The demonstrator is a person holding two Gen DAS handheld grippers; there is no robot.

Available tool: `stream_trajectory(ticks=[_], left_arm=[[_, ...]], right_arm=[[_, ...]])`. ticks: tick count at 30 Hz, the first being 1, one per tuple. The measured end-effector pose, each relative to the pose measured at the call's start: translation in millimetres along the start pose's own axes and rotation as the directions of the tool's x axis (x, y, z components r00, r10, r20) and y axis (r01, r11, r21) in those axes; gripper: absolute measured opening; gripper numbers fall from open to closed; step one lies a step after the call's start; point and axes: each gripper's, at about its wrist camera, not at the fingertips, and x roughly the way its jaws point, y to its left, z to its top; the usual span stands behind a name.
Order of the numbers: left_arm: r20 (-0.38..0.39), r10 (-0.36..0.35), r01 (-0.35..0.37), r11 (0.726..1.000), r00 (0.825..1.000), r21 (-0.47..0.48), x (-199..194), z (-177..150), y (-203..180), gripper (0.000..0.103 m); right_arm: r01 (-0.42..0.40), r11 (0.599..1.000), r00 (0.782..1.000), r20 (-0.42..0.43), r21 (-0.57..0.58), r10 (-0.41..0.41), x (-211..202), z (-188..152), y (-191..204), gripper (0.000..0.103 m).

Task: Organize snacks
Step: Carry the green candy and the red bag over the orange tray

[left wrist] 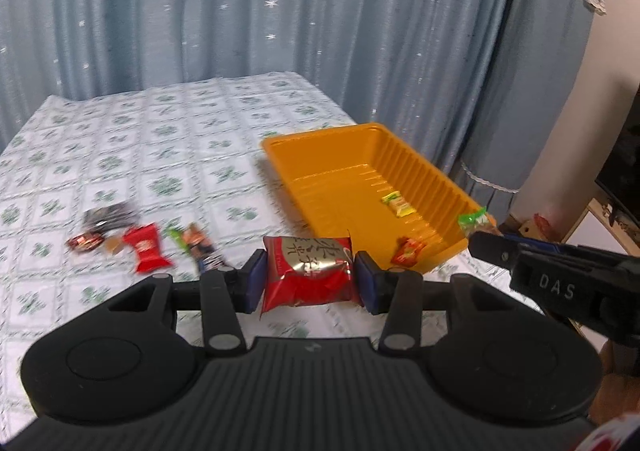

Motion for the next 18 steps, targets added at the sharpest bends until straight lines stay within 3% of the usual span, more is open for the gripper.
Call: stream_trajectory(ticks=[18], left_arm=[[-0.047, -0.071, 0.073, 0.997, 0.996, 0.040, 92.5, 31.5, -32.4, 0.045]], right_arm=[[0.038, 0.999, 0.999, -0.007, 0.018, -0.038, 68.4, 44.5, -47.8, 0.027]])
